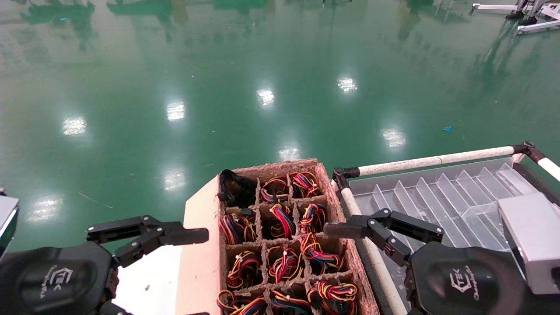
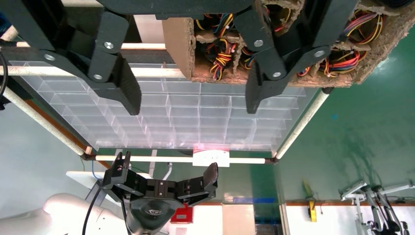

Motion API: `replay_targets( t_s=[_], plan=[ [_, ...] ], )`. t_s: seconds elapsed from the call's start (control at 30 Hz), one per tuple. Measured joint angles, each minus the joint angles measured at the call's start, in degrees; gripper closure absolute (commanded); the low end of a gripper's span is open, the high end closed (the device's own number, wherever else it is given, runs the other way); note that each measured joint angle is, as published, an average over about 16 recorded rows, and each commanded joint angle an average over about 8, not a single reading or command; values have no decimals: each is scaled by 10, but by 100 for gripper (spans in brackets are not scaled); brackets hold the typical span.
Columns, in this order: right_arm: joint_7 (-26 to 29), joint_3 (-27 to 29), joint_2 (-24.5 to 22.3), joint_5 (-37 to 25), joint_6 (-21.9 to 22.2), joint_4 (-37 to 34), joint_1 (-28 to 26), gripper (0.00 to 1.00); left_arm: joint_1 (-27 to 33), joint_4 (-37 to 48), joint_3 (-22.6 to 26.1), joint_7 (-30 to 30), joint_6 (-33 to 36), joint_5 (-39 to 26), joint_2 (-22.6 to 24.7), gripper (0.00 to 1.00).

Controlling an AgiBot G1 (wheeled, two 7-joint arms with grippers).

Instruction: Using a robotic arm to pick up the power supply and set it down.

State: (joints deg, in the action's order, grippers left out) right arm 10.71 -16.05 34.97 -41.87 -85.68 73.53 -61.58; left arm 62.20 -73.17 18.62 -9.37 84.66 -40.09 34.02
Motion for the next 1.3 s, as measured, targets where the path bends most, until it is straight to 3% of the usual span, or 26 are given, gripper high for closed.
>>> replay_targets(
  t_s=[0.6,1.07,1.1,1.3],
  plan=[
    [-5,-4,-2,-17,5,-1,1,0,0,0,0,0,0,0,0,100],
    [-30,-43,-7,-170,62,20,-13,2,0,0,0,0,0,0,0,100],
    [-32,-47,-6,-184,67,22,-15,9,0,0,0,0,0,0,0,100],
    [-39,-71,6,-261,88,32,-35,83,0,0,0,0,0,0,0,92]
  ],
)
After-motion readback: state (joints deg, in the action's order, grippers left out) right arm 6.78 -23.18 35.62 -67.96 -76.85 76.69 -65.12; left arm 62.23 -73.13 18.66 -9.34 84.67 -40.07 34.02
